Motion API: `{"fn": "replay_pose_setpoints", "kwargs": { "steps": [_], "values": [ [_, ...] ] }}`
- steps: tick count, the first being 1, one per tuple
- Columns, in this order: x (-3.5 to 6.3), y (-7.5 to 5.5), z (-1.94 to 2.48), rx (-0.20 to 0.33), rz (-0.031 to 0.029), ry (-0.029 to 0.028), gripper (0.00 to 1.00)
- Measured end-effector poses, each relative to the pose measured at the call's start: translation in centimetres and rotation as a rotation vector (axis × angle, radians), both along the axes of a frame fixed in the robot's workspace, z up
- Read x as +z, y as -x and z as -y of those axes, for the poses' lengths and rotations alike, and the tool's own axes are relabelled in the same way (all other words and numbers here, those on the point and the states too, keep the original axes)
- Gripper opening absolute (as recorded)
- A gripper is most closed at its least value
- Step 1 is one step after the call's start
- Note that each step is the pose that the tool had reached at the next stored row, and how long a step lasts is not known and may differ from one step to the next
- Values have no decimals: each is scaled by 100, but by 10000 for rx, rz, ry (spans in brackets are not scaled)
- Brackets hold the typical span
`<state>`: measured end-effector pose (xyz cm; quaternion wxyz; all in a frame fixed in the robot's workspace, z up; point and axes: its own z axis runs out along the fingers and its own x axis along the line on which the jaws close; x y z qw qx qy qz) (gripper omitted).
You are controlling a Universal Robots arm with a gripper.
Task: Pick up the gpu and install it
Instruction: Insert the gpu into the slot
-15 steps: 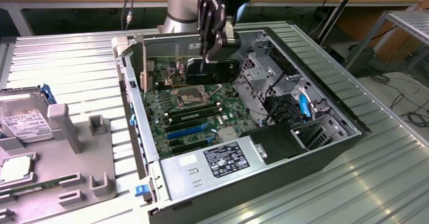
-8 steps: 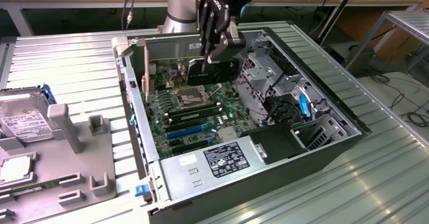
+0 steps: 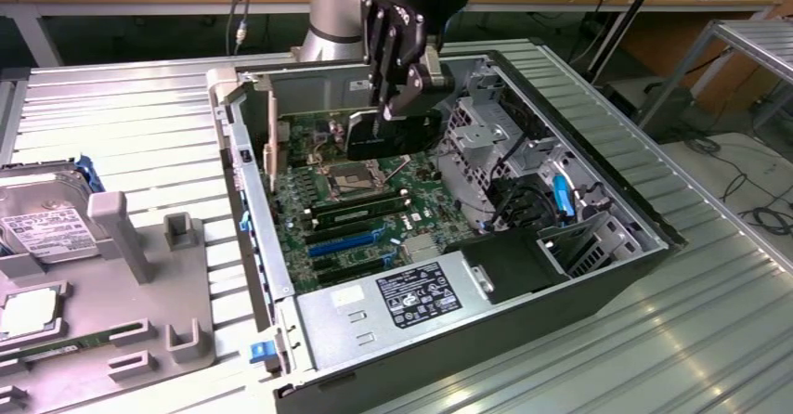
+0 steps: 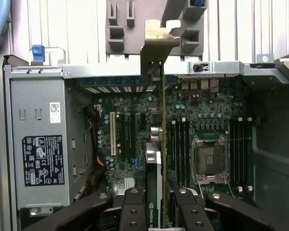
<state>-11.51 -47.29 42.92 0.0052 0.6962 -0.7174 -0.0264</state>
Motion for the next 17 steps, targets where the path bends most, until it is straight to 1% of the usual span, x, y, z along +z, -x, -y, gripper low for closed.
{"fn": "replay_pose_setpoints", "kwargs": {
  "steps": [4,7,13,17],
  "values": [
    [-47,-23,0,-1,1,-30,27],
    [-89,-37,0,-1,0,-43,27],
    [-182,-52,0,-1,0,-108,27],
    [-232,-62,0,-1,1,-138,27]
  ]
}}
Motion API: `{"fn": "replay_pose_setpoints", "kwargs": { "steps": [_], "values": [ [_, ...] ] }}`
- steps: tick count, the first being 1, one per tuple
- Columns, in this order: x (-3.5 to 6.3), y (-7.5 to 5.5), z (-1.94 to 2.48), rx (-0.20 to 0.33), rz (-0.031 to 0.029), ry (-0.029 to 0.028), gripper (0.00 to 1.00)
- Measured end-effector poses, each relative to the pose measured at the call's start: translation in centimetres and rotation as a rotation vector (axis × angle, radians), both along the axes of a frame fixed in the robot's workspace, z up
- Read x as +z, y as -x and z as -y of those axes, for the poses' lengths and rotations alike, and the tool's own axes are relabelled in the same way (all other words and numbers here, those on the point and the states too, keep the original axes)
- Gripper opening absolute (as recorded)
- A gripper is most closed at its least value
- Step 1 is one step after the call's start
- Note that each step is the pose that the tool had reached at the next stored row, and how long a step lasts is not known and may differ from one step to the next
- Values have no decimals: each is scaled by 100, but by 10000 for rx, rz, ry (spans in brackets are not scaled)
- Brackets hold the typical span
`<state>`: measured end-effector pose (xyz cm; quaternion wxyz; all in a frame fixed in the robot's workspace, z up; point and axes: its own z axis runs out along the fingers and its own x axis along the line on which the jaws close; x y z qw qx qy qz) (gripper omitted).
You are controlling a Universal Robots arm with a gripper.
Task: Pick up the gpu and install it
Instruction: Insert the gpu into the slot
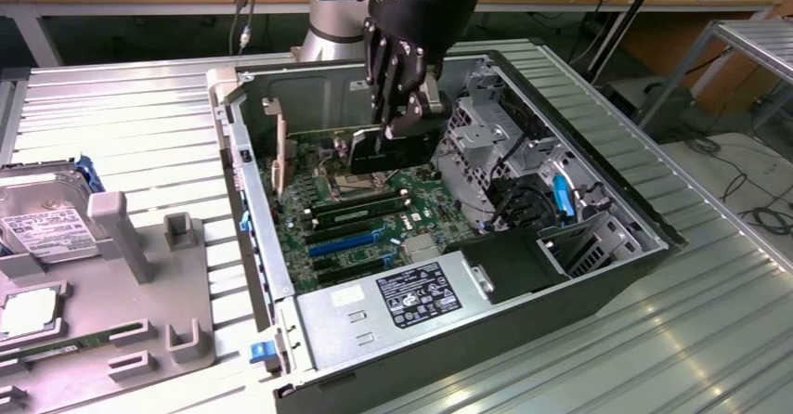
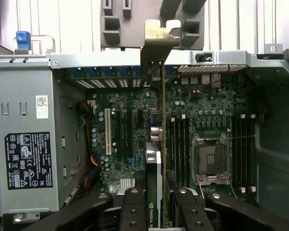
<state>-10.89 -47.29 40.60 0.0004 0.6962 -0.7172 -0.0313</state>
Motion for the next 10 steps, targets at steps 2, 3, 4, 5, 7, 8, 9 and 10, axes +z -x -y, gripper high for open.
{"fn": "replay_pose_setpoints", "kwargs": {
  "steps": [2,3,4,5,7,8,9,10],
  "values": [
    [-43,-11,0,0,0,-13,27],
    [-70,-19,0,0,0,-20,27],
    [-90,-25,0,0,0,-23,27],
    [-106,-30,0,0,0,-25,27],
    [-132,-39,0,0,0,-30,27],
    [-143,-43,0,0,0,-33,27],
    [-154,-47,0,0,0,-36,27],
    [-169,-53,0,0,0,-40,27]
  ]
}}
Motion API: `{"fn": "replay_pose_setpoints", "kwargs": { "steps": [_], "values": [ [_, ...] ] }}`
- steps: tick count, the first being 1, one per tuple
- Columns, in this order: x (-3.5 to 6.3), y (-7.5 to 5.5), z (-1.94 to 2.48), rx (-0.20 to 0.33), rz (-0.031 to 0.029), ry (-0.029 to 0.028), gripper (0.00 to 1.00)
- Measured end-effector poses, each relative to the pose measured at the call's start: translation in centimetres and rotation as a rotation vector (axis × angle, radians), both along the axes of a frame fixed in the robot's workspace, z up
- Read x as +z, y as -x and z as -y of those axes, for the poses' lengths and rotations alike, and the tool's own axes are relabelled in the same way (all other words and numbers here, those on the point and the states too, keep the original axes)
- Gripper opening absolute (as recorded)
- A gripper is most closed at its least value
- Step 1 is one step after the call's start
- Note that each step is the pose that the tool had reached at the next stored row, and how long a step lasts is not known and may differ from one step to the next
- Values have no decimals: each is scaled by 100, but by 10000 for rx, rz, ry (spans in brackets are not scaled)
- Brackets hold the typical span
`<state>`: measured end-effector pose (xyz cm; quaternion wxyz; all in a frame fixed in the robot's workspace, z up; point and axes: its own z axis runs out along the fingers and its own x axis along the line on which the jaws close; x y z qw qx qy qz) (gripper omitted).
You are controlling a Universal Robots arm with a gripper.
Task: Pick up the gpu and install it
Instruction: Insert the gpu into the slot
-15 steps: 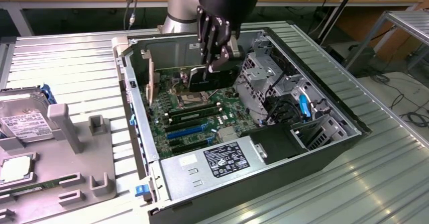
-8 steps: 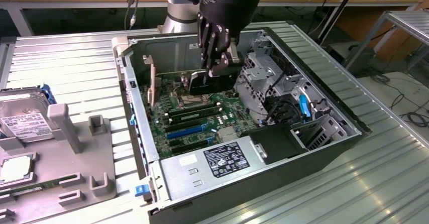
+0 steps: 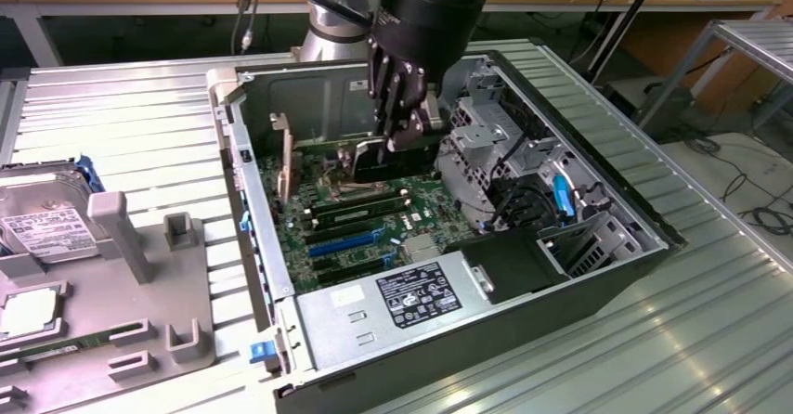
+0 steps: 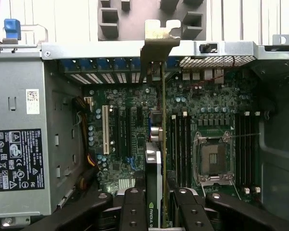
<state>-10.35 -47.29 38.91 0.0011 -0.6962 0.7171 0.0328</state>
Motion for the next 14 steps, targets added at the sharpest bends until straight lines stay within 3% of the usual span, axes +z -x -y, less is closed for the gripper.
{"fn": "replay_pose_setpoints", "kwargs": {
  "steps": [14],
  "values": [
    [-204,-95,0,0,-2,-40,27]
  ]
}}
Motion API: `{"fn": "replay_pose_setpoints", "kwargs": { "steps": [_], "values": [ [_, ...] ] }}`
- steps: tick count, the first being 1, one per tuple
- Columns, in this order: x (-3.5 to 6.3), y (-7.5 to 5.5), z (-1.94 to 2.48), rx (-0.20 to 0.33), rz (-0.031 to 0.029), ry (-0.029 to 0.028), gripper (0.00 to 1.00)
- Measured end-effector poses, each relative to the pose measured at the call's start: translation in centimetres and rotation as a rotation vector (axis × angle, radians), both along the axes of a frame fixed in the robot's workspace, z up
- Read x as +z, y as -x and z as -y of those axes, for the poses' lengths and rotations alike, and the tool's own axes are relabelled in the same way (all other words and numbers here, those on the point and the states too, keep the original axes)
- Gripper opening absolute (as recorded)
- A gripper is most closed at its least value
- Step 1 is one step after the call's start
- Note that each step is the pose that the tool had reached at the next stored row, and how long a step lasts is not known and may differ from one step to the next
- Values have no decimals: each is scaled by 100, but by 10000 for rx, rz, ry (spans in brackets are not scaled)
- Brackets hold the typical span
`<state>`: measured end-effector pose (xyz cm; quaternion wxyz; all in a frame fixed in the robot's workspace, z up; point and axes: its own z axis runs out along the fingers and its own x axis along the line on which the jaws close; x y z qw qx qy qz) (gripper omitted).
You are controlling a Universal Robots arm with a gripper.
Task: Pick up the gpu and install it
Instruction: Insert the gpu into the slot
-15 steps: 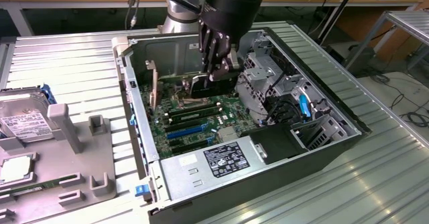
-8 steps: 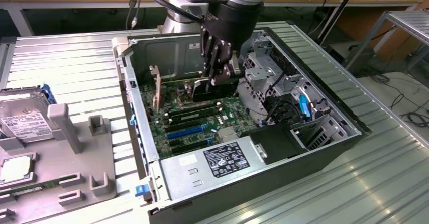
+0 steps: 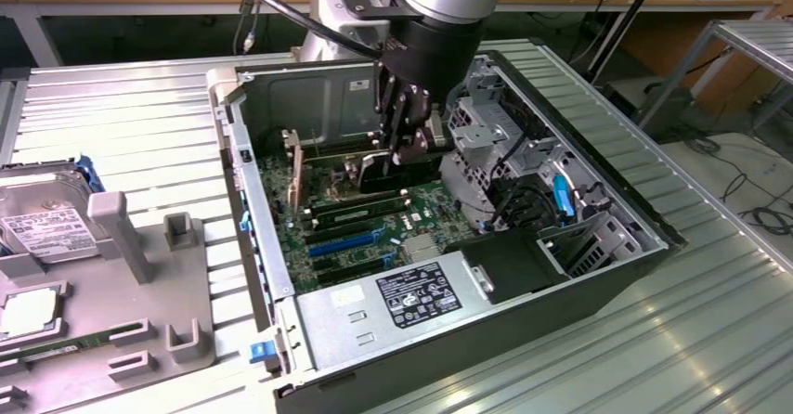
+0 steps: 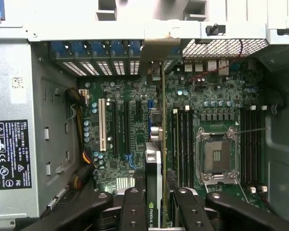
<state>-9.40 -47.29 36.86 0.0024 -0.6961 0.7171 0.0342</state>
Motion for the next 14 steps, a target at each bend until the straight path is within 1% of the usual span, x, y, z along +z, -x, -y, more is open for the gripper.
{"fn": "replay_pose_setpoints", "kwargs": {
  "steps": [10,14],
  "values": [
    [-1,0,0,0,1,1,27],
    [-17,0,0,0,3,1,27]
  ]
}}
